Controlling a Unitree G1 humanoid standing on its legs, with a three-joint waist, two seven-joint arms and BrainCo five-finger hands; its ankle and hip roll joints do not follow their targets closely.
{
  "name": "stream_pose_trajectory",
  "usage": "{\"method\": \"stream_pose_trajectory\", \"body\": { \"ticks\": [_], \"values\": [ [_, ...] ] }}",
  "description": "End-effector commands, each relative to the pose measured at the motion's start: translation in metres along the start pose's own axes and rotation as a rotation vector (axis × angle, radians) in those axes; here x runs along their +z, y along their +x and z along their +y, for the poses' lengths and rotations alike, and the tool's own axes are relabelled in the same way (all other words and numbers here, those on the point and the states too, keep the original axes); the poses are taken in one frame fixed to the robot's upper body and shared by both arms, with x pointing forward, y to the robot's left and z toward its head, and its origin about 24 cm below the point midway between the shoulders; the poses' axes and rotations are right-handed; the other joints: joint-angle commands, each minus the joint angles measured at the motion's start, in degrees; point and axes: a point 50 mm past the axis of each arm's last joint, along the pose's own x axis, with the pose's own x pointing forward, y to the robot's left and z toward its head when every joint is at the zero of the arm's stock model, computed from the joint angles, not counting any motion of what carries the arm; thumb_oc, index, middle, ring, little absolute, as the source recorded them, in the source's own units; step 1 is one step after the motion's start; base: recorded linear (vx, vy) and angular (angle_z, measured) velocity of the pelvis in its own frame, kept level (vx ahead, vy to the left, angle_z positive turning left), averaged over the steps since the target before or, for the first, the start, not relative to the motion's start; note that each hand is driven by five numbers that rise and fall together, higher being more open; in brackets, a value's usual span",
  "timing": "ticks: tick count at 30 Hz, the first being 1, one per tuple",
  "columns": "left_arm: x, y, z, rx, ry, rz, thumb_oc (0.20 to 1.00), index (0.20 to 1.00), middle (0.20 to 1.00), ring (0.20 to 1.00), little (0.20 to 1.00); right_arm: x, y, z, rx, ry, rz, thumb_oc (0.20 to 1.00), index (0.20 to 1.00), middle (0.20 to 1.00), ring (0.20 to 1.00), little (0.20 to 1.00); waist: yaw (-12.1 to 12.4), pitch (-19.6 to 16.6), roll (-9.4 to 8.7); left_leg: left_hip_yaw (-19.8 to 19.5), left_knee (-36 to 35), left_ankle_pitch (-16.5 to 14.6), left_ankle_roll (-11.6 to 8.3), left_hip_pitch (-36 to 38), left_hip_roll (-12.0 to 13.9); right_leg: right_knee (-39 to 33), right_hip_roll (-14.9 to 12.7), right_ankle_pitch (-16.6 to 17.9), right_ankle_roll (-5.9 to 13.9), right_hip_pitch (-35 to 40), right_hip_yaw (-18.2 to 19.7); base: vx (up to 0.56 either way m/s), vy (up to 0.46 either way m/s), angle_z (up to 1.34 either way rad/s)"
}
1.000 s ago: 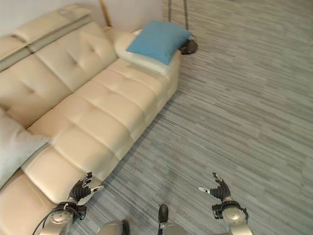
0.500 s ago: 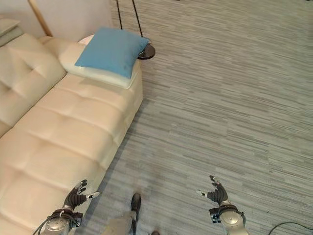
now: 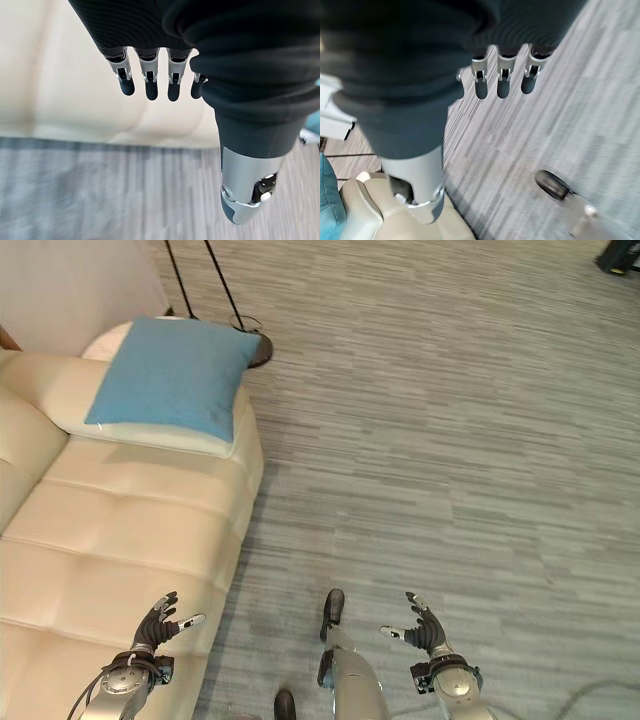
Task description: Pick up all the scattered cushions and arrange them neatly on the sofa.
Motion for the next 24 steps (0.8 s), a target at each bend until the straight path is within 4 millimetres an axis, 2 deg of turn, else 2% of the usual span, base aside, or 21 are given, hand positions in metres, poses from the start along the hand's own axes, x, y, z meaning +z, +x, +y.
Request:
{"method": "stream_pose_trajectory", "body": {
  "ticks": [1,2,3,4,5,8,9,10,13,15,18,21,23,24],
  "values": [
    [0.014,-0.004,0.01,-0.03,0.03,-0.089,1.0,1.0,1.0,1.0,1.0,0.022,0.009,-0.022,-0.058,-0.018,-0.102,1.0,1.0,1.0,1.0,1.0,0.25,-1.78,-0.42,-1.62,20.33,6.56,-5.87,-7.19,9.0,-1.4,0.29,0.58,1.74,11.09,1.88,0.28,-0.235,0.41],
    [0.014,-0.004,0.007,-0.045,0.02,-0.089,1.0,1.0,1.0,1.0,1.0,0.022,0.009,-0.026,-0.07,-0.022,-0.101,1.0,1.0,1.0,1.0,1.0,0.44,-1.46,-0.54,-1.0,29.26,9.66,-6.02,-10.92,10.76,-1.43,1.14,-1.47,-0.1,12.96,2.39,0.37,-0.284,0.27],
    [0.013,-0.004,0.006,-0.044,0.02,-0.084,1.0,1.0,1.0,1.0,1.0,0.022,0.009,-0.028,-0.076,-0.025,-0.098,1.0,1.0,1.0,1.0,1.0,0.38,-1.4,-1.03,-0.77,31.16,10.45,-5.52,-12.54,10.66,-1.42,0.92,-2.26,-0.57,13.51,2.7,0.28,-0.207,-0.12],
    [0.013,-0.004,0.006,-0.044,0.02,-0.084,1.0,1.0,1.0,1.0,1.0,0.022,0.009,-0.028,-0.076,-0.025,-0.098,1.0,1.0,1.0,1.0,1.0,0.4,-1.39,-0.96,-0.8,31.43,10.31,-5.54,-12.69,10.75,-1.34,1.0,-2.31,-0.59,13.45,2.69,0.29,-0.12,-0.5],
    [0.013,-0.003,0.003,-0.051,0.014,-0.077,1.0,1.0,1.0,1.0,1.0,0.023,0.01,-0.031,-0.086,-0.024,-0.098,1.0,1.0,1.0,1.0,1.0,1.21,-0.52,-1.19,-0.63,32.97,7.63,-3.96,-17.14,10.04,-1.02,1.23,-4.2,-0.96,15.74,4.32,0.21,-0.069,-0.4],
    [0.013,-0.003,0.002,-0.052,0.015,-0.077,1.0,1.0,1.0,1.0,1.0,0.024,0.01,-0.032,-0.091,-0.023,-0.102,1.0,1.0,1.0,1.0,1.0,1.54,-0.42,-1.53,-0.54,31.77,7.05,-3.38,-19.35,9.45,-1.0,0.98,-4.8,-0.84,16.46,4.99,0.24,-0.042,-0.23],
    [0.011,-0.003,0.002,-0.059,0.027,-0.071,1.0,1.0,1.0,1.0,1.0,0.024,0.01,-0.035,-0.1,-0.029,-0.102,1.0,1.0,1.0,1.0,1.0,2.38,-0.04,-1.91,-0.07,27.37,5.3,-2.59,-22.76,8.77,-1.26,0.82,-5.85,-0.55,18.63,5.87,0.47,0.014,-0.6],
    [0.009,-0.004,0.002,-0.057,0.037,-0.066,1.0,1.0,1.0,1.0,1.0,0.024,0.01,-0.035,-0.099,-0.04,-0.103,1.0,1.0,1.0,1.0,1.0,3.28,0.35,-1.52,-0.67,19.72,6.47,-2.98,-24.6,7.79,-1.45,1.47,-6.81,-0.21,20.54,6.91,0.61,0.022,-0.53],
    [0.01,-0.004,0.004,-0.04,0.028,-0.069,1.0,1.0,1.0,1.0,1.0,0.023,0.01,-0.036,-0.113,-0.041,-0.093,1.0,1.0,1.0,1.0,1.0,4.98,0.24,-0.5,0.18,8.56,14.41,-4.72,-26.74,7.34,-3.32,3.06,-7.73,0.23,24.83,7.95,0.43,0.053,-0.47],
    [0.009,-0.004,0.005,-0.028,0.023,-0.066,1.0,1.0,1.0,1.0,1.0,0.019,0.01,-0.036,-0.123,-0.037,-0.077,1.0,1.0,1.0,1.0,1.0,5.52,-0.27,-0.37,3.69,6.48,16.22,-5.16,-27.18,8.25,-3.94,3.42,-8.35,0.4,27.03,8.5,0.38,0.08,-0.31],
    [0.001,-0.009,0.013,-0.006,0.034,-0.04,1.0,1.0,1.0,1.0,1.0,0.013,0.007,-0.029,-0.097,-0.034,-0.056,1.0,1.0,1.0,1.0,1.0,6.15,-2.0,-0.98,3.73,6.65,14.34,-3.31,-25.07,7.21,-3.0,2.3,-10.04,1.23,29.44,9.61,0.42,0.132,-0.34],
    [-0.003,-0.011,0.019,0.011,0.043,-0.021,1.0,1.0,1.0,1.0,1.0,0.012,0.007,-0.02,-0.067,-0.007,-0.052,1.0,1.0,1.0,1.0,1.0,7.02,-3.25,-2.07,3.84,7.02,12.19,-1.52,-23.17,5.82,2.85,0.4,-8.57,3.34,28.43,10.07,0.37,0.16,-0.36],
    [-0.001,-0.01,0.025,0.039,0.037,-0.031,1.0,1.0,1.0,1.0,1.0,0.021,0.011,-0.017,-0.045,-0.018,-0.083,1.0,1.0,1.0,1.0,1.0,7.28,-2.25,-2.19,3.48,7.34,10.22,0.56,-21.56,4.44,12.81,-2.05,-2.52,6.46,24.23,9.65,0.24,0.154,-0.22],
    [0.001,-0.01,0.026,0.045,0.033,-0.037,1.0,1.0,1.0,1.0,1.0,0.026,0.012,-0.015,-0.037,-0.019,-0.102,1.0,1.0,1.0,1.0,1.0,7.27,-1.88,-1.76,3.25,7.19,9.71,1.08,-20.7,4.36,16.84,-2.53,-0.99,6.99,21.84,9.32,0.2,0.131,-0.03]
  ]
}}
